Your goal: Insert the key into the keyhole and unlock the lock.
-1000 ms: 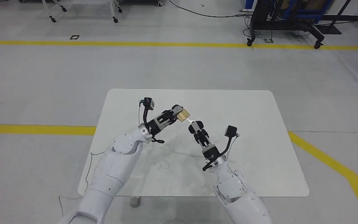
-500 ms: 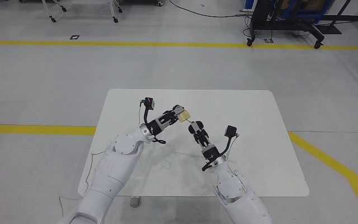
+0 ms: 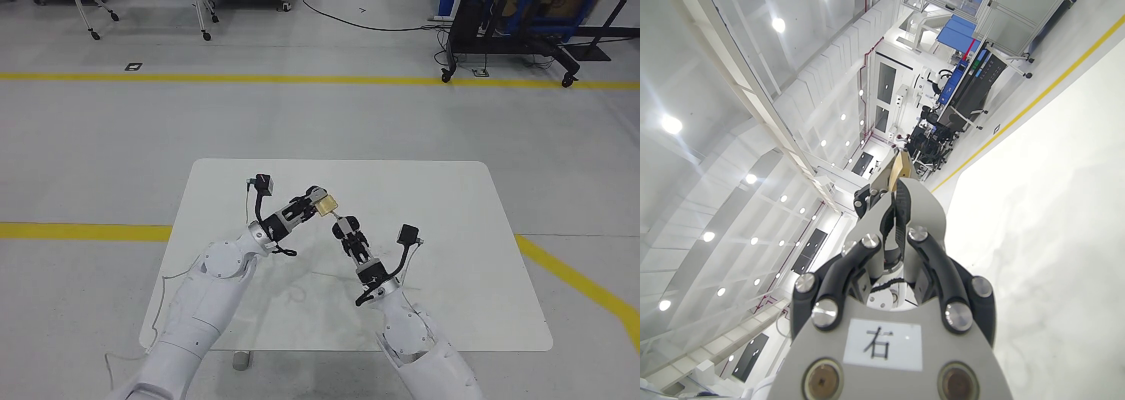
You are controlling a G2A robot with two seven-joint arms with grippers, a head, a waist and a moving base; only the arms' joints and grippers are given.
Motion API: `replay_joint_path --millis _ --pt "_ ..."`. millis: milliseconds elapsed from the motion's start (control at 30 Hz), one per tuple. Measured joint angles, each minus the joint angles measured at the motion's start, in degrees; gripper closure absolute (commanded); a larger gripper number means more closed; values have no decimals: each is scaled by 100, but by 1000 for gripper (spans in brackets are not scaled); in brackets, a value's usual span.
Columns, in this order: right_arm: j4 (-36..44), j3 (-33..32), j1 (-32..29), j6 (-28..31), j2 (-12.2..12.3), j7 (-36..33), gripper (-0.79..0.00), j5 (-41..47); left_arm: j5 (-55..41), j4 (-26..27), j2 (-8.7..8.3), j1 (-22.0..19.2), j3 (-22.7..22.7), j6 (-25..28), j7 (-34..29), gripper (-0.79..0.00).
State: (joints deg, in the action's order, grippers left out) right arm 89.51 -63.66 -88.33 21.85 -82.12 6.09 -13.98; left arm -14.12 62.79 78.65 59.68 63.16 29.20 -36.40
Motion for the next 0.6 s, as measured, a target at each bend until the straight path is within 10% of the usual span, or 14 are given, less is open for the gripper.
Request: replay_joint_path --millis 600 --pt "27 37 -22 38 -1 -105 0 33 -62 -8 -9 -8 -11 37 -102 0"
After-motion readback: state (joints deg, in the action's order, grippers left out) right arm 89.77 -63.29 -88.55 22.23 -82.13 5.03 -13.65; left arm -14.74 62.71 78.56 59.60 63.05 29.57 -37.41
